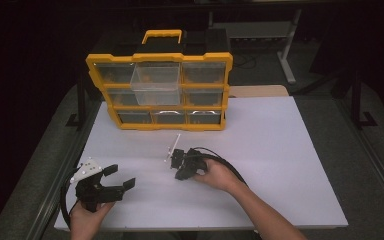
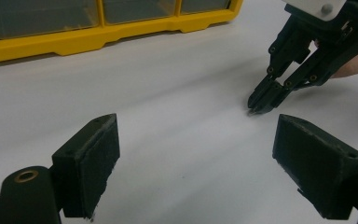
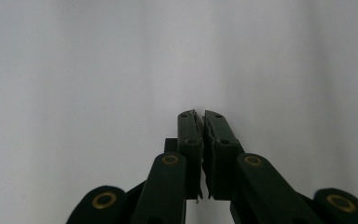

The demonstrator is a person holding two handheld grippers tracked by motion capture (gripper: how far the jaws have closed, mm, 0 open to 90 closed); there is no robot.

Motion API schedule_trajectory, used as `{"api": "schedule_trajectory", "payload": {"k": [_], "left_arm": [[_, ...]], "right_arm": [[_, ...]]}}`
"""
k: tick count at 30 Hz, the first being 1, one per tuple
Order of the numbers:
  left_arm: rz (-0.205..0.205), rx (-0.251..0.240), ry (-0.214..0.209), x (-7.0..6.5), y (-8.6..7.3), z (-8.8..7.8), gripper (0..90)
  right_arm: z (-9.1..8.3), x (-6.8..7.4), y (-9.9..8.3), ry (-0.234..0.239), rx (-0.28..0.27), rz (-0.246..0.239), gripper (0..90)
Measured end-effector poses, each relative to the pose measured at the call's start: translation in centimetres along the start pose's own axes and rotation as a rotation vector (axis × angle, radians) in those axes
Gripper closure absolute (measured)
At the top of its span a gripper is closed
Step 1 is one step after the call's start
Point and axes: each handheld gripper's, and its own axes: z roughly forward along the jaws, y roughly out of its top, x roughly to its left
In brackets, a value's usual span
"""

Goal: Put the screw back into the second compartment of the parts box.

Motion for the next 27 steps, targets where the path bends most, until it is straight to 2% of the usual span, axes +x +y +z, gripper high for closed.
{"api": "schedule_trajectory", "payload": {"k": [4,10,11,13,16,27], "left_arm": [[-0.002,0.001,0.0,0.0,0.0,0.0,14.4],[-0.006,-0.001,0.0,0.0,-0.1,0.0,14.4],[-0.006,-0.001,0.0,0.0,-0.1,0.0,14.4],[-0.005,-0.001,0.002,0.0,0.0,0.0,14.4],[-0.003,-0.003,0.001,0.0,0.0,0.1,14.4],[-0.002,0.003,0.0,0.0,0.0,0.2,14.4]], "right_arm": [[-0.9,-0.2,-0.2,0.026,-0.033,0.03,85.1],[-3.5,-0.5,-0.6,0.049,-0.099,0.062,85.1],[-3.5,-0.5,-0.6,0.049,-0.099,0.062,85.1],[-5.2,-0.6,-0.6,0.042,-0.12,0.066,85.0],[-6.9,-0.6,-0.4,0.047,-0.141,0.07,85.0],[-10.9,-0.7,0.0,0.03,-0.159,0.069,85.0]]}}
